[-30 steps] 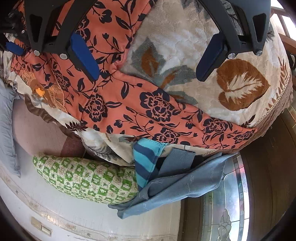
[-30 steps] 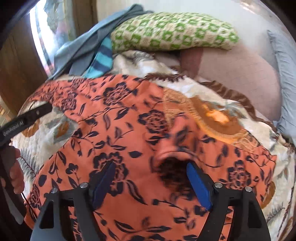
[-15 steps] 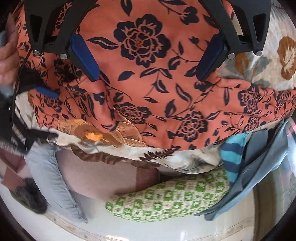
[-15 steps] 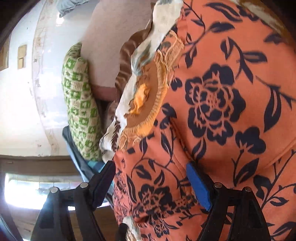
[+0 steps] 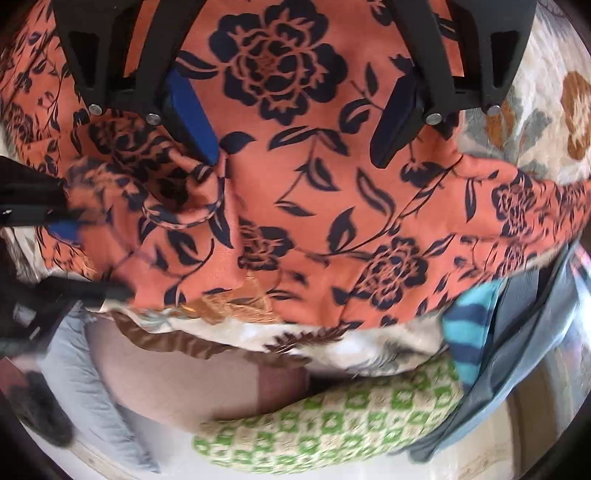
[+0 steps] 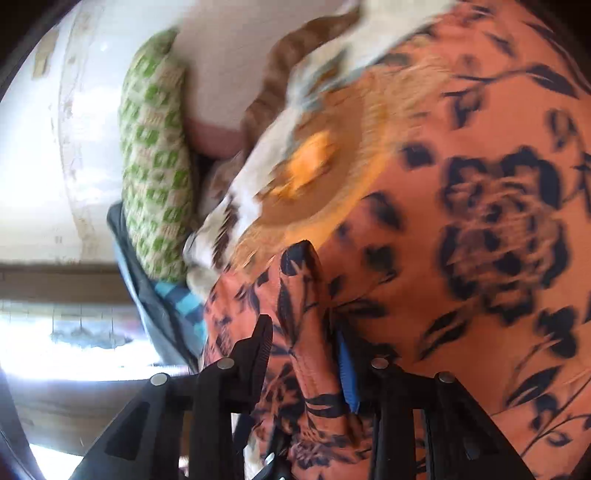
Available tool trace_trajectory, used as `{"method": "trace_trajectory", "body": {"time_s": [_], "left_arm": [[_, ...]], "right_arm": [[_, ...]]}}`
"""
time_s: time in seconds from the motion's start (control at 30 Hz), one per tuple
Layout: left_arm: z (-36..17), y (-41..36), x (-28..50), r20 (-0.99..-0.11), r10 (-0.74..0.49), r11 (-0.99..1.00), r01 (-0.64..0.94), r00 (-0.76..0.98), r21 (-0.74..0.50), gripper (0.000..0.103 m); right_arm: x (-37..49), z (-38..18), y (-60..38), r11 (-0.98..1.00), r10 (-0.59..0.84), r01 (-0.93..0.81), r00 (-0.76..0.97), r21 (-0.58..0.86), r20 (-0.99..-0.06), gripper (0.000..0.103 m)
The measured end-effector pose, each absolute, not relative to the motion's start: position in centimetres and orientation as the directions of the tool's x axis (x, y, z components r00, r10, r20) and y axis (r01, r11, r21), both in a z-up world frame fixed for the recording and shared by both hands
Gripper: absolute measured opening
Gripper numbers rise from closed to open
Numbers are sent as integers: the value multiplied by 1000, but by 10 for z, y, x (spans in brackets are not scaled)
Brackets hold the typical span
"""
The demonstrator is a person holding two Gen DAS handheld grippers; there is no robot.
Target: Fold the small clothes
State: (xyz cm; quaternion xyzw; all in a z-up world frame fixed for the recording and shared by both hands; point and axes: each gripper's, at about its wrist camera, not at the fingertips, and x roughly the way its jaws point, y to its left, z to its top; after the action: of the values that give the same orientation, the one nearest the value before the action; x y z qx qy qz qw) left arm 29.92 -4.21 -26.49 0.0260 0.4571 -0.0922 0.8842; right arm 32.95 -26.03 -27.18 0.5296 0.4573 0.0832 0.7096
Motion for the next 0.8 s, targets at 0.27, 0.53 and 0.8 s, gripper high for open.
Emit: {"method": "trace_trajectory", "body": {"time_s": [0.27,0.53,0.8], "left_arm": [[-250,27,306,-800,-59,994,-42,596,-105,80],[-242,103,309,-794,22,966,-217,607,-139,80],[-256,79,315,-804,99,990,-141,587,19,80]], "right_arm": [[379,-209,-166,337,796,179,470,924,-382,74],[355,-224,-162,549,662,183,500,815,-558,69],[334,-271,-133,867,373,150,437,476,-818,41]]}}
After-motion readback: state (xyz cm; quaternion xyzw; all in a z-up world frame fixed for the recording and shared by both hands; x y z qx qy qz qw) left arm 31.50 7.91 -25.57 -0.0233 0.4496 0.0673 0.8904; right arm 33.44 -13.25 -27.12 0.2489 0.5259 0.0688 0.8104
